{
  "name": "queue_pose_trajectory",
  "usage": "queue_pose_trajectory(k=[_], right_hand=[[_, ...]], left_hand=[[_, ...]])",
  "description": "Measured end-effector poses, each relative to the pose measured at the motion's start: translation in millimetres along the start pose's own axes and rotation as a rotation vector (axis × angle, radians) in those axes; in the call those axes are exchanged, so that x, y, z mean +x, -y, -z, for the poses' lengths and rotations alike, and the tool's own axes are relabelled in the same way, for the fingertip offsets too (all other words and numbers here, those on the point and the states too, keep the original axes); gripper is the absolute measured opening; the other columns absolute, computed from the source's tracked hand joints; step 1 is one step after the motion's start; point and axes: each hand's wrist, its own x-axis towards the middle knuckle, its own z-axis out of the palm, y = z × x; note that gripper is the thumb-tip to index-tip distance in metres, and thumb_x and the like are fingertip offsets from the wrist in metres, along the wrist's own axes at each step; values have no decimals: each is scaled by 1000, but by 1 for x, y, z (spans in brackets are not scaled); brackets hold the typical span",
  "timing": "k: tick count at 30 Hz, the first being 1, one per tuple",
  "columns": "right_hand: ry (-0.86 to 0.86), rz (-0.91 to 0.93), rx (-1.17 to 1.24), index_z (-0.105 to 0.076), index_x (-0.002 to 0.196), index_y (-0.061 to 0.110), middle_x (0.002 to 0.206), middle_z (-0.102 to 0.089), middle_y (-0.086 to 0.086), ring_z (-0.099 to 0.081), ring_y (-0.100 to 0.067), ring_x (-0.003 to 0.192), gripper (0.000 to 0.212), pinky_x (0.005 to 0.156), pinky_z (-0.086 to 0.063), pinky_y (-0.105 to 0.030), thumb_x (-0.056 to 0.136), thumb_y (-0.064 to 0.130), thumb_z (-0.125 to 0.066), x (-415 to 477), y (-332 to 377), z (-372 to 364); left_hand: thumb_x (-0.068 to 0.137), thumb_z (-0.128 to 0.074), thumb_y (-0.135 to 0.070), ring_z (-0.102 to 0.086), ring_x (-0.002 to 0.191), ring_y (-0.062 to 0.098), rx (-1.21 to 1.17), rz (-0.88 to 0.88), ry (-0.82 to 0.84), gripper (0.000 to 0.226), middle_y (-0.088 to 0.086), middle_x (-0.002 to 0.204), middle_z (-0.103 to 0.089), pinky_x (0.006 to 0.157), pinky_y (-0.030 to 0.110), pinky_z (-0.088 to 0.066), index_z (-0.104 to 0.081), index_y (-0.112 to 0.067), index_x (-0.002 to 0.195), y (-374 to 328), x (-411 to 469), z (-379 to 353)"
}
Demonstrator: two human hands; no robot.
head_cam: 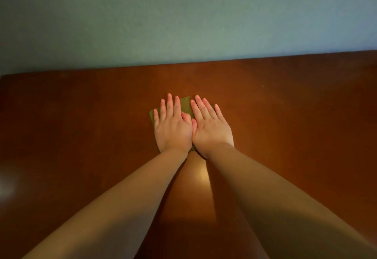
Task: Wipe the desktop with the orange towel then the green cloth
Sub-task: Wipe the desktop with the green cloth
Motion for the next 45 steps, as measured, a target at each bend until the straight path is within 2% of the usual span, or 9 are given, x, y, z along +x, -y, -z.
queue_pose_trajectory(k=[11, 14, 17, 19, 22, 27, 30, 34, 45], right_hand=[[12, -11, -2, 5, 152, 19, 160, 12, 4, 12, -11, 146, 52, 119, 9, -34, 102, 31, -8, 123, -8, 11], [14, -13, -9, 3, 152, 19, 160, 8, 4, 10, -11, 146, 52, 119, 9, -35, 103, 32, -8, 146, -11, 14], [5, -8, 4, -7, 153, 17, 161, -5, 2, 4, -12, 147, 51, 119, 8, -36, 103, 31, -10, 160, -14, 17], [-11, -2, 17, -15, 151, 16, 159, -16, -1, -3, -14, 147, 50, 119, 6, -37, 103, 30, -12, 164, -17, 19], [-15, 4, 31, -20, 150, 16, 157, -22, -1, -7, -15, 147, 49, 119, 5, -37, 103, 30, -13, 166, -19, 22], [-6, 0, 19, -12, 152, 18, 160, -10, 4, 0, -11, 147, 50, 119, 6, -36, 103, 32, -11, 159, -38, 23], [6, -46, -15, -5, 153, 21, 161, -1, 6, 3, -9, 147, 51, 119, 7, -34, 103, 33, -10, 142, -72, 29], [18, -87, -25, 1, 152, 21, 160, 8, 6, 10, -8, 146, 51, 119, 8, -34, 103, 33, -8, 118, -91, 32], [-3, -97, -36, 4, 152, 20, 160, 10, 3, 11, -12, 146, 52, 118, 10, -35, 102, 34, -6, 53, -85, 21]], left_hand=[[100, -19, -30, -2, 147, 18, -75, 38, -17, 53, 1, 160, -4, 120, 38, -1, -10, -19, 151, 0, 123, 1], [99, -26, -30, -10, 146, 18, -110, 45, -55, 51, 1, 157, -20, 119, 37, -2, -23, -17, 149, -2, 147, 0], [97, -34, -29, -34, 134, 23, -99, 50, -118, 40, 8, 137, -48, 117, 37, -11, -49, -14, 132, -4, 161, 0], [97, -33, -29, -43, 124, 26, -49, 47, -117, 36, 10, 126, -55, 115, 37, -16, -55, -11, 120, -6, 166, 1], [97, -32, -29, -45, 121, 27, -21, 51, -135, 36, 12, 123, -57, 114, 38, -19, -57, -10, 116, -8, 169, 0], [98, -31, -28, -34, 135, 23, -74, 53, -136, 41, 8, 138, -49, 117, 39, -11, -48, -13, 132, -26, 160, -4], [98, -29, -30, -17, 144, 21, -122, 19, -92, 50, 4, 152, -32, 118, 39, -3, -31, -13, 145, -63, 146, -8], [100, -21, -32, -5, 147, 19, -86, -35, -33, 54, 2, 159, -10, 119, 40, 0, -13, -14, 151, -86, 134, -12], [100, -14, -35, -2, 147, 19, -45, -60, 7, 54, 1, 160, -4, 120, 40, -2, -9, -18, 151, -83, 66, -9]])
